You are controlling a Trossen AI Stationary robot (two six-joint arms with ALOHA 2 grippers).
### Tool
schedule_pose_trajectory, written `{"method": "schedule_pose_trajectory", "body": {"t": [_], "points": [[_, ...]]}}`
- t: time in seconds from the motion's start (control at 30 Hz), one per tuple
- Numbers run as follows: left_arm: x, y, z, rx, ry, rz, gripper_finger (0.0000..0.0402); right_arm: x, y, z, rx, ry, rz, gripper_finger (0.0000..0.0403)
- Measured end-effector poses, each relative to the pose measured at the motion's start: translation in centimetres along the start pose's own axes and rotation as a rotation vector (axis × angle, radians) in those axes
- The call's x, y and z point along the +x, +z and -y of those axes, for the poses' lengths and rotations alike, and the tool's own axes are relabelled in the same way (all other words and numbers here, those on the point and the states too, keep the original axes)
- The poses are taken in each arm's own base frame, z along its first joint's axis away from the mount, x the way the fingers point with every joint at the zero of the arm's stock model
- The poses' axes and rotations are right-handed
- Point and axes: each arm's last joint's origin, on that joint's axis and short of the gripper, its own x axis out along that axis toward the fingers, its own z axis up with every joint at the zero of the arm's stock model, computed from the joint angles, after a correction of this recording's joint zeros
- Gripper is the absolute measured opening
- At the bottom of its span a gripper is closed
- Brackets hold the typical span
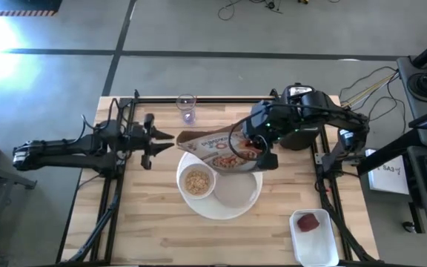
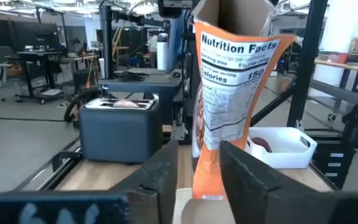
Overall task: Arrange a breakfast setting
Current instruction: Pour the cereals from the cereal box into the white bowl
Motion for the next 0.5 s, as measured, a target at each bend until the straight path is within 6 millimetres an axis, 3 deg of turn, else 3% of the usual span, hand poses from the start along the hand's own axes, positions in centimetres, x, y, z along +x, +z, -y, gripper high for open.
{"method": "schedule_pose_trajectory", "body": {"t": [0.5], "points": [[1.7,0.0,-0.2,0.058,0.000,0.003,0.0220,-0.1,0.7,0.4,-0.039,-0.135,0.071,0.0009]]}}
